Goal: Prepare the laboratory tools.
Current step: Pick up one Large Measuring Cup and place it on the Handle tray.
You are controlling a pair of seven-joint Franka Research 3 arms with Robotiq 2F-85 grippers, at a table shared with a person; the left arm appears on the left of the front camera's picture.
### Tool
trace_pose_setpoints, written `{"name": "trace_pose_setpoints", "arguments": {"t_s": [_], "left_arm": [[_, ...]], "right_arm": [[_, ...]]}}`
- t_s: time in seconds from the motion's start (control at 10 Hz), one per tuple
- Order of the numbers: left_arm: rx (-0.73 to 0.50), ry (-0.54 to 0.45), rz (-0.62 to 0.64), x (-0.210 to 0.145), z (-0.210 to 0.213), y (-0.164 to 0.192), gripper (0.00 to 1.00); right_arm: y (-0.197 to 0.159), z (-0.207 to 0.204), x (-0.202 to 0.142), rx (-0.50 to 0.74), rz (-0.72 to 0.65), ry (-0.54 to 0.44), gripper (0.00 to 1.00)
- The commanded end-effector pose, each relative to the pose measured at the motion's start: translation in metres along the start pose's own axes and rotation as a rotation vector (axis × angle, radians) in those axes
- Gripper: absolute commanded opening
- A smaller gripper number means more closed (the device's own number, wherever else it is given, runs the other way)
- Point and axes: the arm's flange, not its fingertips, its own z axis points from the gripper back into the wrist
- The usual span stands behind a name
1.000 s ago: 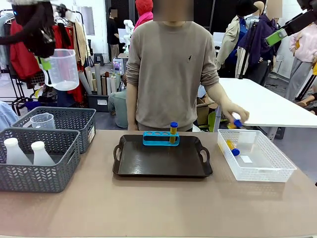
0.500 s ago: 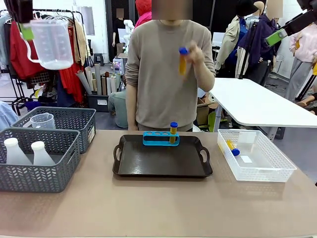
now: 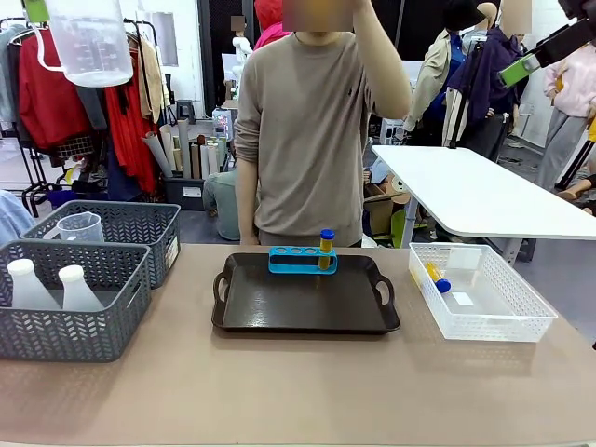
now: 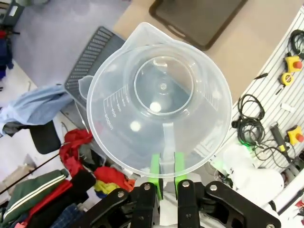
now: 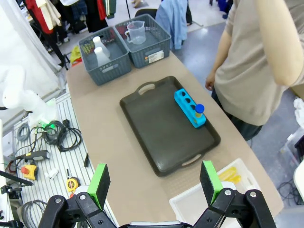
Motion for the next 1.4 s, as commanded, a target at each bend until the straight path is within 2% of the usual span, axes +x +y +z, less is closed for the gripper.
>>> {"name": "trace_pose_setpoints", "arguments": {"t_s": [0.0,0.4,0.6,1.3], "left_arm": [[0.002,0.001,0.000,-0.002,0.002,-0.001,0.00],[-0.002,0.003,0.000,0.001,-0.002,0.001,0.00],[-0.050,-0.020,0.011,0.028,-0.041,0.010,0.00],[-0.243,0.025,-0.143,0.120,-0.119,-0.020,0.00]], "right_arm": [[0.002,0.000,0.002,0.003,-0.002,-0.006,1.00],[0.002,0.000,0.002,0.003,-0.002,-0.006,1.00],[0.002,0.000,0.002,0.003,-0.002,-0.006,1.00],[0.002,0.000,0.002,0.003,-0.002,-0.006,1.00]]}}
